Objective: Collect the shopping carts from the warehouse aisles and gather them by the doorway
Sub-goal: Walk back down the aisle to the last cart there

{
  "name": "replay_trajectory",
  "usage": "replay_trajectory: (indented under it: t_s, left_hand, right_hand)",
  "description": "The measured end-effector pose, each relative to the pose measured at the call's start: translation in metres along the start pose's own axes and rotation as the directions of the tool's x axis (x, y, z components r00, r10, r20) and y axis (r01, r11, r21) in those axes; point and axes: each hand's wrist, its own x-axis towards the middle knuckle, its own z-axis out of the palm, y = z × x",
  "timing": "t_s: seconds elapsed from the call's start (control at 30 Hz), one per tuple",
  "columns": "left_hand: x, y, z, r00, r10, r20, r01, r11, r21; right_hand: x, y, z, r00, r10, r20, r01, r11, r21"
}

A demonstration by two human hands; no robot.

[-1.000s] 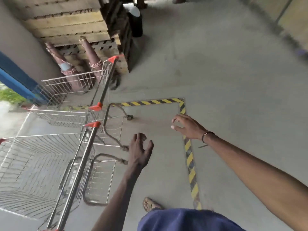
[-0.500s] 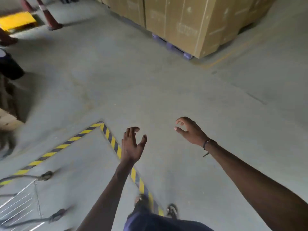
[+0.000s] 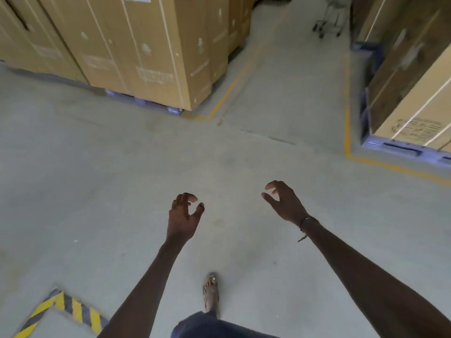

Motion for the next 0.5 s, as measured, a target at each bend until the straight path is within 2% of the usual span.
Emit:
replay_trajectory:
  t_s: [0.27,0.5]
  left_hand:
    - [0.241,0.053,0.075,0.974,0.171,0.151,-0.173,0.985,-0.001]
    - [0.421,0.097,0.196,0.915,0.290,0.280,-0.295,0.955,-0.027]
  right_hand:
    - [0.133,0.058,-0.073,0.953,0.217,-0.210,-0.213,0.976,0.043]
    - [0.259,0.147,-0.129,0.893,0.314,-0.323,-0.297,0.949,0.102]
